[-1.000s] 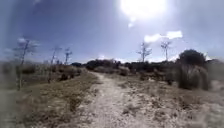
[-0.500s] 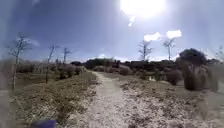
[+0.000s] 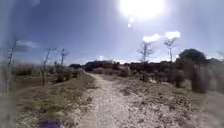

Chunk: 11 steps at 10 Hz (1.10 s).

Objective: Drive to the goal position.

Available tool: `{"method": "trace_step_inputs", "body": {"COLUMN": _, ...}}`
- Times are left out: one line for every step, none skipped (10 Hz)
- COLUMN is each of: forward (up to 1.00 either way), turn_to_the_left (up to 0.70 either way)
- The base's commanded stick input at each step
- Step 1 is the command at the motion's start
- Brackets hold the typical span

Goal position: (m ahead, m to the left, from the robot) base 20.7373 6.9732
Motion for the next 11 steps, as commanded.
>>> {"method": "trace_step_inputs", "body": {"forward": 0.70, "turn_to_the_left": 0.00}}
{"method": "trace_step_inputs", "body": {"forward": 0.70, "turn_to_the_left": 0.00}}
{"method": "trace_step_inputs", "body": {"forward": 0.70, "turn_to_the_left": 0.00}}
{"method": "trace_step_inputs", "body": {"forward": 0.70, "turn_to_the_left": 0.00}}
{"method": "trace_step_inputs", "body": {"forward": 0.70, "turn_to_the_left": 0.00}}
{"method": "trace_step_inputs", "body": {"forward": 0.70, "turn_to_the_left": 0.00}}
{"method": "trace_step_inputs", "body": {"forward": 0.70, "turn_to_the_left": 0.00}}
{"method": "trace_step_inputs", "body": {"forward": 0.70, "turn_to_the_left": 0.00}}
{"method": "trace_step_inputs", "body": {"forward": 0.70, "turn_to_the_left": 0.00}}
{"method": "trace_step_inputs", "body": {"forward": 0.70, "turn_to_the_left": 0.06}}
{"method": "trace_step_inputs", "body": {"forward": 0.70, "turn_to_the_left": 0.35}}
